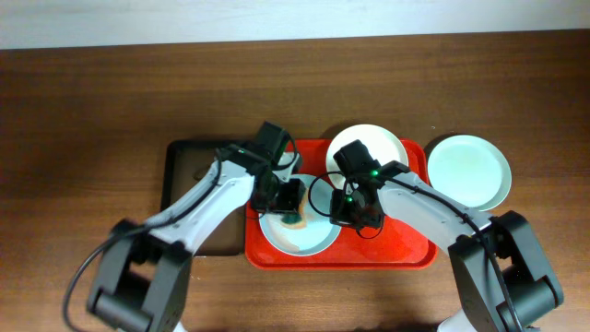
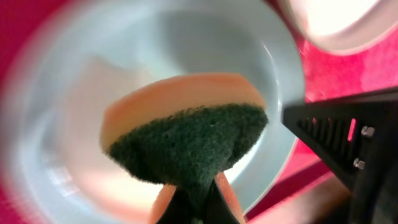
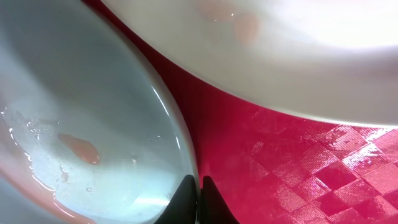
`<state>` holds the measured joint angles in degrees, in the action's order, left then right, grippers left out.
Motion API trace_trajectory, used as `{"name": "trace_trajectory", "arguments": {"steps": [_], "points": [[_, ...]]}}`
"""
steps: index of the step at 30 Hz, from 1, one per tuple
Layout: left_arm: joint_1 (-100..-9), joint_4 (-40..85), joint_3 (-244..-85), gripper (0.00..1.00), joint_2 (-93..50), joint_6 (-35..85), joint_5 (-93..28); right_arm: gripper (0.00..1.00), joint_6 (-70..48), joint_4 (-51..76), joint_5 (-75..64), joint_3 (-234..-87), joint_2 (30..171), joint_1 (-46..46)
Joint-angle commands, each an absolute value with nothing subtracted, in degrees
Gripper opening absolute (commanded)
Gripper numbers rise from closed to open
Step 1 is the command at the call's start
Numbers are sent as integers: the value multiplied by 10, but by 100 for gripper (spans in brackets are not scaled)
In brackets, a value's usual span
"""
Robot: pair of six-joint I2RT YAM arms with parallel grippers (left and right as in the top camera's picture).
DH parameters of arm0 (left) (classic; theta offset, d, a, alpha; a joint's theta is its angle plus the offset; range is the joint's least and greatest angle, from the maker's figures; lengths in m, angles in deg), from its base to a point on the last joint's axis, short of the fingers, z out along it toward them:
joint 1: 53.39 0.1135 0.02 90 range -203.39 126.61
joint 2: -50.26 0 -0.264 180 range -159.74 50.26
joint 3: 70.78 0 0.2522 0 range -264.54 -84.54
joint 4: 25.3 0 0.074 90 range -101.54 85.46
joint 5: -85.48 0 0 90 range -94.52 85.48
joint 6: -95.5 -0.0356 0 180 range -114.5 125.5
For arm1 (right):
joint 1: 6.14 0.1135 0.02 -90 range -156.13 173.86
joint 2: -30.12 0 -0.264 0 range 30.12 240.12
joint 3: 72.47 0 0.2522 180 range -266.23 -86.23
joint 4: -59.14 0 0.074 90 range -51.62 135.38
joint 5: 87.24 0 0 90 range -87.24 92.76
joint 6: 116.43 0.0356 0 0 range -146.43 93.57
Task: Clean dirty plates on tray and stack at the side
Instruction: 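Scrub the pale blue plate surface with the sponge in the left gripper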
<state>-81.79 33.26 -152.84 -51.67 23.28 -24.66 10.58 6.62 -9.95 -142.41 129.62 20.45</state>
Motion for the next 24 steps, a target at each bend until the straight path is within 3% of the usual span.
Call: {"name": "trace_trajectory", "arguments": {"steps": [1, 9, 16, 20, 24], "points": [[-815, 350, -1538, 0, -489, 231, -112, 5, 102, 68, -103, -1424, 1298, 205], [-823, 288, -1463, 0, -539, 269, -124, 5, 102, 68, -103, -1424, 1298, 205], [-840, 277, -1464, 0, -566, 250, -259, 5, 102, 68, -103, -1424, 1298, 205], [-833, 296, -1482, 0, -504, 242, -297, 5, 102, 68, -103, -1424, 1298, 205], [-787, 345, -1497, 0, -398, 236, -225, 5, 102, 68, -103, -1424, 1298, 205]]}}
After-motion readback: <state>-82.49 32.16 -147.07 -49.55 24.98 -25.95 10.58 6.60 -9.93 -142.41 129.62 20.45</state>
